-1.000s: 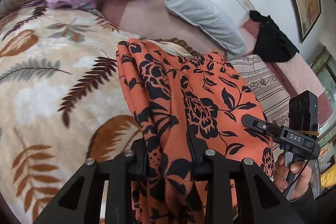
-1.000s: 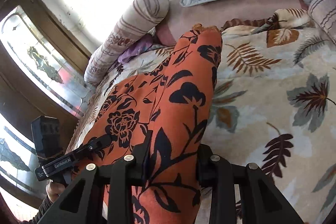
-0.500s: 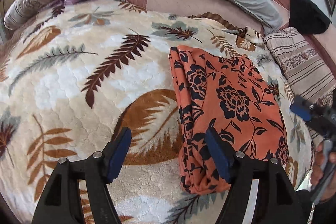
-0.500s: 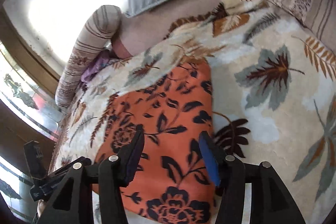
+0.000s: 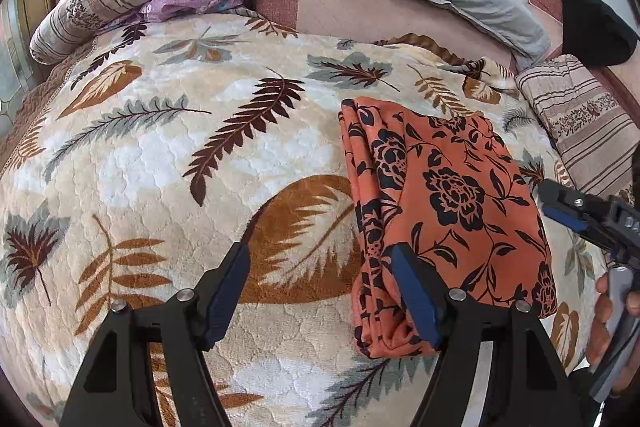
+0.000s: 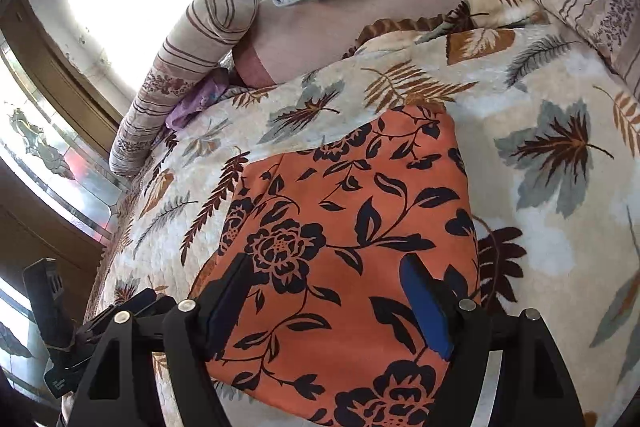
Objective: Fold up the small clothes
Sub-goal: 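Release the folded dress with both grippers and pull them back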
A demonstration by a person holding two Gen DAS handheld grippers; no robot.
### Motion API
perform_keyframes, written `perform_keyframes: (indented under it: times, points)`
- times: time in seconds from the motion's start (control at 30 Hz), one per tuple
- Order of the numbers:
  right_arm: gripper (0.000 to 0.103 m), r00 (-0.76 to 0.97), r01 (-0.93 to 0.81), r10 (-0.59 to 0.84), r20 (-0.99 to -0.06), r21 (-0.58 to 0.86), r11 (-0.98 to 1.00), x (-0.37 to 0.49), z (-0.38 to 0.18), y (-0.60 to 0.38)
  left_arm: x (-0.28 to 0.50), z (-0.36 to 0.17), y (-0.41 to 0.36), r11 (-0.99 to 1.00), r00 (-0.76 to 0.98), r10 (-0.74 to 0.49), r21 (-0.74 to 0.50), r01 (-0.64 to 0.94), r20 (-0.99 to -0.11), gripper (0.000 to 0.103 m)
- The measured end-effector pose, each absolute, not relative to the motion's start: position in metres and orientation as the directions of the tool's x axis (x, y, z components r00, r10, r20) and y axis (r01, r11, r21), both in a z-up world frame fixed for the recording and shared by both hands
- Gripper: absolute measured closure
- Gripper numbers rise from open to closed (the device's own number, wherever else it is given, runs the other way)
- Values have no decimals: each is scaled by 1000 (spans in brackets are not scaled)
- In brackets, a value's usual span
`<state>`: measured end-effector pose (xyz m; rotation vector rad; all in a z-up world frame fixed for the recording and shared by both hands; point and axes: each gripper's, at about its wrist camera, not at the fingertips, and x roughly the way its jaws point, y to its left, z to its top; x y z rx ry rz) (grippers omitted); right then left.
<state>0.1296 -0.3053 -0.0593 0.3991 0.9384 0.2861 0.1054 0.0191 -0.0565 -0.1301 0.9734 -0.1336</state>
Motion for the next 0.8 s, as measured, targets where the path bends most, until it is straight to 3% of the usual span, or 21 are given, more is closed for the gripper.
perform_keyframes:
  times: [0.1, 0.23, 0.43, 0.8]
  points:
    - [22, 473, 12, 366, -801, 422, 907, 146, -92, -309, 103, -57, 18, 985, 547, -167, -167, 51, -821, 29]
    - [22, 551, 9, 381, -742, 462, 887, 126, -65, -311, 89, -50, 19, 990, 568, -139, -133, 51, -811, 29]
    - [22, 628, -40, 320, -709, 381, 924, 66, -26, -299, 47, -32, 11, 991, 602, -127, -128, 42, -789, 22]
    - [21, 592, 64, 297, -750, 410, 910, -47, -67, -304, -26, -30, 15, 994, 609, -66, -105, -29, -790, 18]
